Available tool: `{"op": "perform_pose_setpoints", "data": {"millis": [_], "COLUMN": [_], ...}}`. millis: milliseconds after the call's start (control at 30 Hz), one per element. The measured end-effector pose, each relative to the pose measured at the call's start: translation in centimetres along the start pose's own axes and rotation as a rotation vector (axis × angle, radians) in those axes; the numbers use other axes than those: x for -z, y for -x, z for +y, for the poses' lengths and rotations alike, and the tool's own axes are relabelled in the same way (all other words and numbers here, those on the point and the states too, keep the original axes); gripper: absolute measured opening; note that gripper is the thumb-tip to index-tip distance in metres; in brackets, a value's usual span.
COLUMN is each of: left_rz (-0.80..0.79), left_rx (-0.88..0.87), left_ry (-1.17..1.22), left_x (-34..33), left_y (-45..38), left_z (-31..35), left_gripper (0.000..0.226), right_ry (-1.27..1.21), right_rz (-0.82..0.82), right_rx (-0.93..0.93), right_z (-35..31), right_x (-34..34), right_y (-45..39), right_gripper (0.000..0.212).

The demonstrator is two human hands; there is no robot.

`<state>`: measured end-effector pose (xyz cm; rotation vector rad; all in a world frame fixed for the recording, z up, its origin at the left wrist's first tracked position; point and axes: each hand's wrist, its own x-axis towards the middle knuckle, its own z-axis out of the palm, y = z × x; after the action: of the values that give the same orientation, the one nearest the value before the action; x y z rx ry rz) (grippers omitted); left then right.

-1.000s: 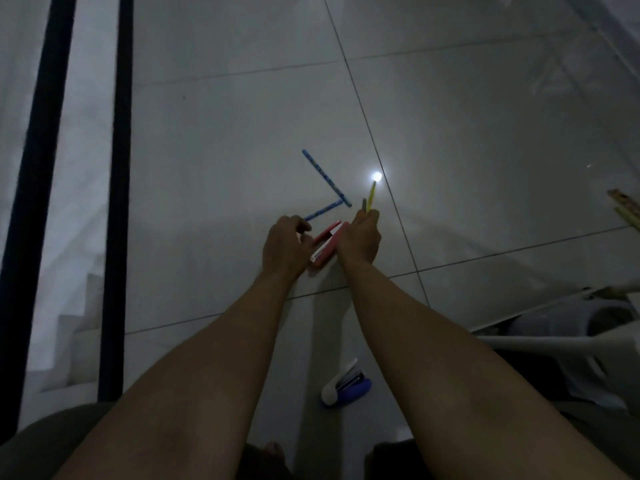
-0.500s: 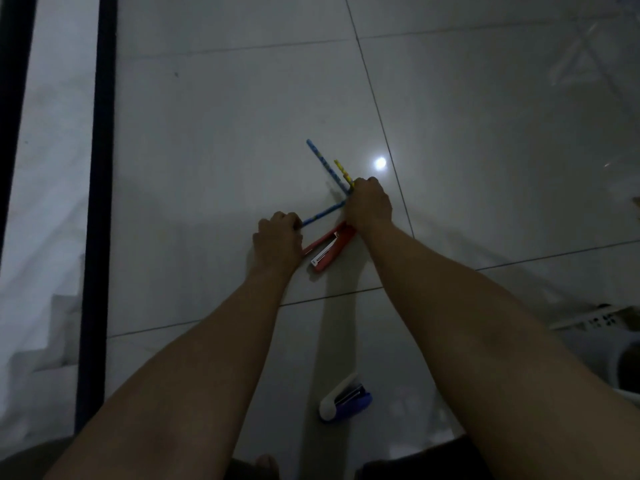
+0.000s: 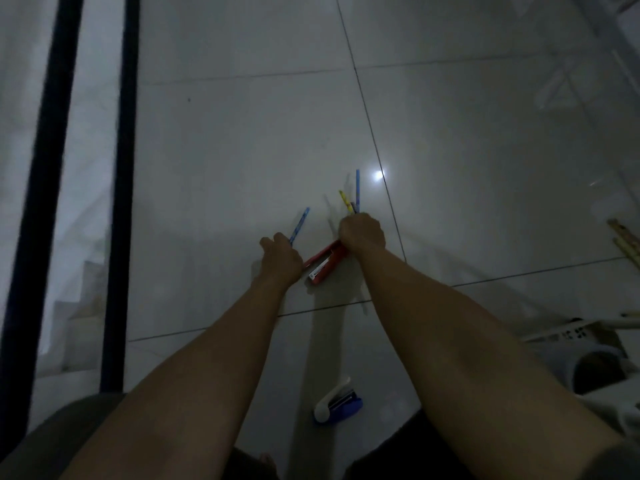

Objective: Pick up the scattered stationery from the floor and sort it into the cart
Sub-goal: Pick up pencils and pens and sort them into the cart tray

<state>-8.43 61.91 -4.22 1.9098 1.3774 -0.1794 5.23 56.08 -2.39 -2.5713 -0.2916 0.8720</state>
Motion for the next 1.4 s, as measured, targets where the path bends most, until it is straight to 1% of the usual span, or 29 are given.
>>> {"op": "perform_pose_setpoints", "data": {"millis": [33, 100, 167, 200, 233, 267, 333, 467, 567, 633, 733, 800, 867, 933, 1000, 1100, 1167, 1233, 1300, 1400], "left_rz": [0.002, 0.003, -0.009, -0.022, -0.035, -0.038, -0.055, -0.119, -0.128, -0.14, -0.157, -0.146, -0.129, -0.113, -0.082, -0.064, -0.071, -0.054, -0.076, -0.154], "left_rx": [0.027, 0.085, 0.125, 0.15, 0.185, 0.216, 0.23, 0.149, 0.067, 0.016, -0.046, -0.059, -0.061, -0.055, -0.066, -0.131, -0.189, -0.236, -0.269, -0.301], "left_ry": [0.06, 0.215, 0.463, 0.609, 0.741, 0.844, 0.955, 0.994, 0.942, 0.914, 0.917, 0.933, 0.952, 0.981, 1.012, 1.036, 1.068, 1.077, 1.029, 0.902], "left_x": [0.8, 2.8, 5.1, 6.6, 8.1, 9.9, 13.5, 20.2, 24.8, 27.8, 32.5, 35.6, 38.5, 41.1, 43.3, 45.6, 46.2, 46.5, 46.2, 45.0], "left_y": [0.4, 1.0, 2.1, 3.0, 4.1, 5.3, 8.2, 15.3, 21.5, 25.6, 31.9, 35.5, 38.6, 41.2, 43.7, 47.6, 49.8, 51.6, 53.4, 56.2], "left_z": [0.6, 2.3, 4.5, 5.8, 7.0, 8.1, 10.1, 13.8, 17.0, 19.3, 22.8, 24.9, 26.7, 28.4, 29.9, 32.0, 33.1, 34.2, 35.1, 36.1], "left_gripper": [0.028, 0.025, 0.017, 0.014, 0.014, 0.015, 0.014, 0.016, 0.029, 0.033, 0.029, 0.027, 0.023, 0.017, 0.014, 0.018, 0.019, 0.02, 0.021, 0.021], "right_ry": [-0.071, -0.217, -0.372, -0.507, -0.616, -0.68, -0.727, -0.725, -0.689, -0.624, -0.547, -0.546, -0.546, -0.536, -0.536, -0.556, -0.595, -0.61, -0.675, -0.787], "right_rz": [-0.017, -0.117, -0.188, -0.208, -0.21, -0.212, -0.256, -0.263, -0.293, -0.324, -0.357, -0.407, -0.428, -0.411, -0.355, -0.233, -0.153, -0.107, -0.122, -0.192], "right_rx": [-0.014, -0.001, 0.043, 0.033, 0.009, -0.019, -0.03, 0.0, 0.059, 0.095, 0.11, 0.097, 0.096, 0.098, 0.112, 0.149, 0.177, 0.226, 0.236, 0.25], "right_z": [-0.9, -3.1, -5.1, -6.0, -6.8, -7.3, -7.9, -9.4, -10.7, -11.7, -13.5, -14.7, -15.5, -16.0, -16.5, -17.1, -16.9, -16.4, -15.7, -14.5], "right_x": [0.5, 1.5, 2.5, 3.2, 4.0, 5.0, 7.0, 13.4, 19.6, 23.7, 29.6, 33.5, 37.0, 39.9, 42.5, 46.0, 47.8, 49.4, 50.9, 53.8], "right_y": [0.8, 2.5, 4.8, 6.3, 7.9, 9.7, 13.8, 22.4, 28.7, 32.7, 38.5, 42.3, 45.6, 48.4, 50.8, 54.2, 55.7, 56.7, 57.4, 58.6], "right_gripper": [0.038, 0.037, 0.027, 0.02, 0.018, 0.019, 0.019, 0.016, 0.017, 0.017, 0.019, 0.015, 0.019, 0.027, 0.032, 0.035, 0.032, 0.029, 0.03, 0.032]}}
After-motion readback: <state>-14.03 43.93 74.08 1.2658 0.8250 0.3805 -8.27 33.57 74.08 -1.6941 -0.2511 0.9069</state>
